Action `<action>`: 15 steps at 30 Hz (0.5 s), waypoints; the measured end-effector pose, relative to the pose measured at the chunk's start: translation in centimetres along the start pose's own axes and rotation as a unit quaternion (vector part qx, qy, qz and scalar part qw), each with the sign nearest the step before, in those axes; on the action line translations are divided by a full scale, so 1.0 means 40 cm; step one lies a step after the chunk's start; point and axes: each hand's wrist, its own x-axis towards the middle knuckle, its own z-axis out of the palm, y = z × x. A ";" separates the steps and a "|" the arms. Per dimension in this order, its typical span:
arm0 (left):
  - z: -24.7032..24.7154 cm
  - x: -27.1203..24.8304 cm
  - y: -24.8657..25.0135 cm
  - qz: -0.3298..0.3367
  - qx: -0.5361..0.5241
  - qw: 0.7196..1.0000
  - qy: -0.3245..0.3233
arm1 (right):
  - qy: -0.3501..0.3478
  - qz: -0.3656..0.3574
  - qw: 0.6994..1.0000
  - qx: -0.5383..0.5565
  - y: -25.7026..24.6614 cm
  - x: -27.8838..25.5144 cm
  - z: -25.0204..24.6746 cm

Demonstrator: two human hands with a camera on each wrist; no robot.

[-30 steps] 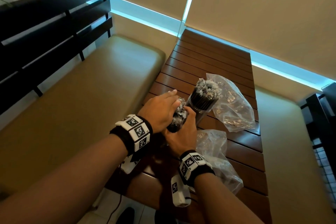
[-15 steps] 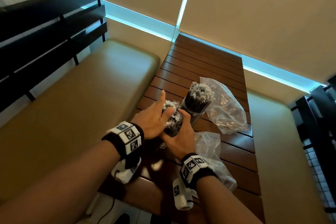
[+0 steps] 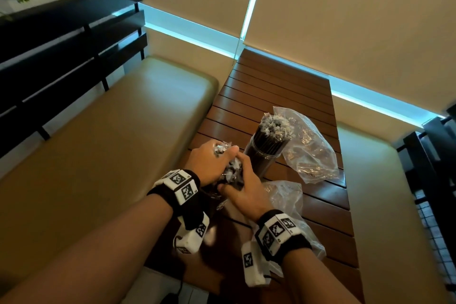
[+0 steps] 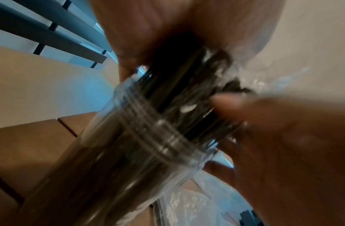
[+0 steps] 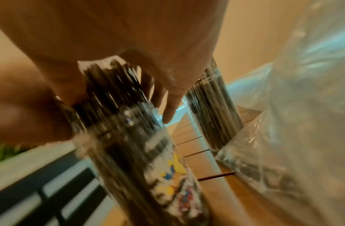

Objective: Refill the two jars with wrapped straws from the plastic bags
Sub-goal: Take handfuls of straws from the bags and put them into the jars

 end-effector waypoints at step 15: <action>0.001 -0.001 -0.011 0.050 0.012 0.998 0.020 | 0.012 -0.025 0.998 -0.064 -0.009 -0.041 0.020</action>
